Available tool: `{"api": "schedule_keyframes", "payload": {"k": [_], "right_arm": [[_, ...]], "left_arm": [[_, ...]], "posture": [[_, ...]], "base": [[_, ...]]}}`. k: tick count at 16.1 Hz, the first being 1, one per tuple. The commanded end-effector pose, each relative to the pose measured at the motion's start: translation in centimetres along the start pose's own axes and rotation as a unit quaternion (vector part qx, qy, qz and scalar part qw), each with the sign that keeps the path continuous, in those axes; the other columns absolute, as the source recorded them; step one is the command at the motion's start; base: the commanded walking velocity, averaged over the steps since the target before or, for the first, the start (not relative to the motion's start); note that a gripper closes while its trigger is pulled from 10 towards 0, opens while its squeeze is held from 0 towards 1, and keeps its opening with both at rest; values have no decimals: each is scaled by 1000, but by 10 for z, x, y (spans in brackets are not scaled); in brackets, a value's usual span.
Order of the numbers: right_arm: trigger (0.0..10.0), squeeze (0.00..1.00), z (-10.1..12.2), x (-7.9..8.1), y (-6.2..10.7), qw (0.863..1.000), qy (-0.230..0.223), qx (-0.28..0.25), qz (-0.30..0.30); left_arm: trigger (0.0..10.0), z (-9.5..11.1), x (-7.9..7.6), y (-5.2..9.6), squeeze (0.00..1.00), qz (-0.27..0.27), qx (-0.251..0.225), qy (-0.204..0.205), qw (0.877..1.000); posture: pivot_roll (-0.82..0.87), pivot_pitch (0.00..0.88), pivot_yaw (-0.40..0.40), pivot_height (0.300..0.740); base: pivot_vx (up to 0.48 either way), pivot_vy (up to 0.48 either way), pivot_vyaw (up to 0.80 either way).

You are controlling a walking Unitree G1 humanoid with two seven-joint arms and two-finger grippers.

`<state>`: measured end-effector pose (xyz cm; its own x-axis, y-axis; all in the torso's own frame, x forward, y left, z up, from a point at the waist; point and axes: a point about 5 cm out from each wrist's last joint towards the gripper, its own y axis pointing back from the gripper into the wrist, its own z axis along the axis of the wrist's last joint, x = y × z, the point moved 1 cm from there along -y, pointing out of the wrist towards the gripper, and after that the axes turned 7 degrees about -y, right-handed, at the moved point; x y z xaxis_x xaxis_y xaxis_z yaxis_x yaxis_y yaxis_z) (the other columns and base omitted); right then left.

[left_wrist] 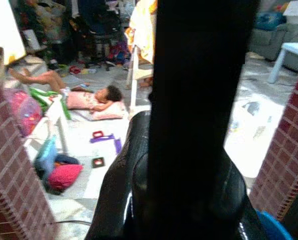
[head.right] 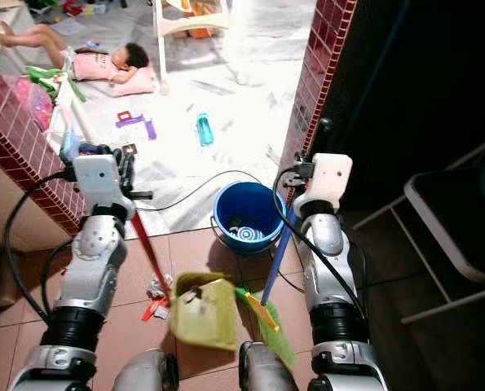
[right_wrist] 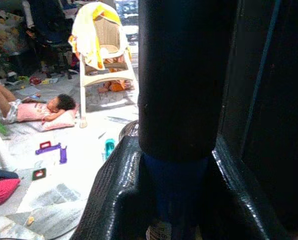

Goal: Sweep floor

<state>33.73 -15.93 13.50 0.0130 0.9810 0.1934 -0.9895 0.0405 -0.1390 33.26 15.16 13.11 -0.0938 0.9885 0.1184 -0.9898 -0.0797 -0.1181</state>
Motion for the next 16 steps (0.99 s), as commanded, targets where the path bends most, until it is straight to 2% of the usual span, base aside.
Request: {"api": "schedule_keyframes", "payload": {"k": [1, 5, 6, 8, 10, 11, 14, 16], "right_arm": [[10000, 0, 8, 0, -4, 1000, -3, -18, 0], [10000, 0, 5, -8, -5, 1000, 8, -12, -3], [10000, 0, 5, -9, -5, 1000, 10, -13, -4], [10000, 0, 5, -14, -4, 1000, 19, -13, -7], [10000, 0, 4, -15, -4, 1000, 22, -11, -7], [10000, 0, 4, -15, -4, 1000, 23, -10, -6], [10000, 0, 4, -15, -5, 1000, 26, -8, -3], [10000, 0, 1, -15, -5, 1000, 29, -1, -1]], "left_arm": [[10000, 20, 5, -7, 0, 10, -37, 1, 999], [10000, 33, 25, -12, 0, 53, -52, 4, 997], [10000, 33, 33, -11, 0, 71, -50, -2, 996], [10000, 42, 63, -11, 0, 133, -64, 0, 989], [10000, 49, 72, -13, 0, 149, -76, -1, 986], [10000, 62, 81, -18, 0, 166, -95, 0, 981], [10000, 80, 88, -26, 0, 179, -122, 6, 976], [10000, 100, 85, -34, 0, 173, -151, 15, 973]], "posture": [[-72, 36, 13, 740], [-72, 31, 9, 740], [-74, 29, 11, 740], [-72, 25, 4, 740], [-71, 24, 0, 740], [-71, 24, -5, 740], [-73, 25, -7, 740], [-80, 27, -5, 740]], "base": [[0, 0, 0], [0, 0, 0], [0, 0, 0], [0, 0, 0], [0, 0, 0], [0, 0, 0], [0, 0, 0], [0, 0, -216]]}}
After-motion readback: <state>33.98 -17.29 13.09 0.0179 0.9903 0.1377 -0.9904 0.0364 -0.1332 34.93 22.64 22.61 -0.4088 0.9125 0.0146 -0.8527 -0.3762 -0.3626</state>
